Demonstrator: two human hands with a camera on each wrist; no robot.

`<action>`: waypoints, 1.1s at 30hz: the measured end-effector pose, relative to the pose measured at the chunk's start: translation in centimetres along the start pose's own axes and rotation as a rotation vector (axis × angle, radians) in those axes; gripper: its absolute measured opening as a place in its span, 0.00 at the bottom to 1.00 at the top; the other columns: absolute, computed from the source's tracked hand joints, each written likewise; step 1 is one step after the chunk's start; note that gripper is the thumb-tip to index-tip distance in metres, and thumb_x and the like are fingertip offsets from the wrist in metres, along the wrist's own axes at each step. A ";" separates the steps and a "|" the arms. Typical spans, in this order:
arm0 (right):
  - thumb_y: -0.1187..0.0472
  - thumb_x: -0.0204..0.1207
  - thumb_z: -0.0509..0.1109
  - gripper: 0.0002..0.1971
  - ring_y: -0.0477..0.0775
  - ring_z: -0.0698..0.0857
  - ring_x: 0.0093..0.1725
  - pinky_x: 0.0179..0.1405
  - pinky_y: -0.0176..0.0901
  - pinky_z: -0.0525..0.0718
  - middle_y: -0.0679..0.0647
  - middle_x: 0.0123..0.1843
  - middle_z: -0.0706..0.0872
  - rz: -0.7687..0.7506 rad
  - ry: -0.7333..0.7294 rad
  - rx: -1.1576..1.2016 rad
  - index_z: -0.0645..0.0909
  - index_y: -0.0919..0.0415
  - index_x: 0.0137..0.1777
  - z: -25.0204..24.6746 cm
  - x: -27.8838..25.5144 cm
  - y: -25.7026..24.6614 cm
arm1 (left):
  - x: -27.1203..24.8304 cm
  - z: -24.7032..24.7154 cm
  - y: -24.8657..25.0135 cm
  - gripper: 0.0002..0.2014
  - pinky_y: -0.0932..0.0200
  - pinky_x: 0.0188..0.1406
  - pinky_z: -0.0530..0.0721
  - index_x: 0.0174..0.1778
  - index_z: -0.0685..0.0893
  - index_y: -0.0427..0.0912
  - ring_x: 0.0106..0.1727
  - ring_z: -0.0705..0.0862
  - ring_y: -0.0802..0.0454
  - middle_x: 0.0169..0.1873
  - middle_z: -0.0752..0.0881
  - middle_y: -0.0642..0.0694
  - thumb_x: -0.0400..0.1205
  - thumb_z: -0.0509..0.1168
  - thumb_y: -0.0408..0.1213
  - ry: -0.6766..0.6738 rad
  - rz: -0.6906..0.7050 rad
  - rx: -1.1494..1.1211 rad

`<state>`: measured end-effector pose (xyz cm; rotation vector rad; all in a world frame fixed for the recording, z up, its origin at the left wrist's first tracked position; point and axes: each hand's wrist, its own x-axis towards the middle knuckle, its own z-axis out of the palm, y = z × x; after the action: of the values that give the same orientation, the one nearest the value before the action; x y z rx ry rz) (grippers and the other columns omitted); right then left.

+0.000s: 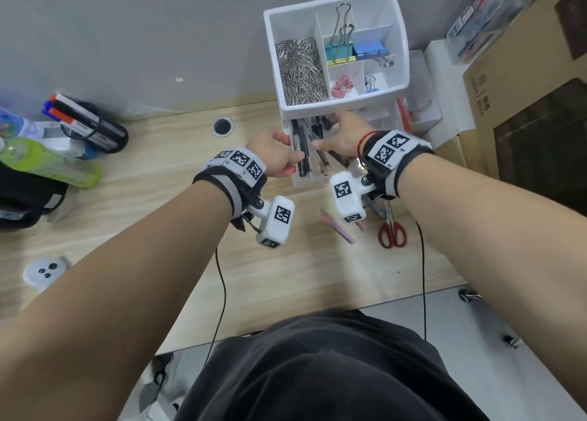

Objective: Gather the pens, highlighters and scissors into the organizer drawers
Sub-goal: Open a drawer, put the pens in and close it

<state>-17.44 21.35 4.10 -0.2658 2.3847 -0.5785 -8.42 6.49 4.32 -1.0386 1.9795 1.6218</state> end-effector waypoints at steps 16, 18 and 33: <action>0.53 0.69 0.83 0.18 0.52 0.78 0.24 0.31 0.43 0.81 0.58 0.30 0.87 0.100 -0.181 -0.008 0.91 0.69 0.49 -1.9 -0.3 1.1 | 0.0 0.2 0.1 0.15 0.60 0.29 0.89 0.45 0.75 0.47 0.32 0.86 0.50 0.57 0.89 0.38 0.76 0.77 0.33 0.022 0.000 0.047; 0.55 0.70 0.82 0.16 0.52 0.80 0.29 0.37 0.45 0.84 0.59 0.34 0.88 0.067 -0.134 0.090 0.90 0.68 0.50 -1.7 -0.2 1.1 | 0.1 0.3 0.1 0.14 0.59 0.31 0.90 0.45 0.75 0.47 0.32 0.87 0.51 0.57 0.89 0.39 0.76 0.77 0.34 0.027 0.001 0.051; 0.52 0.81 0.71 0.17 0.67 0.90 0.41 0.45 0.60 0.88 0.60 0.41 0.93 0.116 -0.077 0.265 0.85 0.70 0.51 -1.5 -0.2 0.9 | 0.3 0.1 -0.1 0.14 0.58 0.34 0.89 0.42 0.77 0.47 0.34 0.88 0.50 0.54 0.89 0.41 0.75 0.78 0.35 0.016 0.003 0.067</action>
<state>-18.25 22.66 4.81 -0.0327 2.2028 -0.8045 -8.56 6.52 4.05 -1.0272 2.0319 1.5420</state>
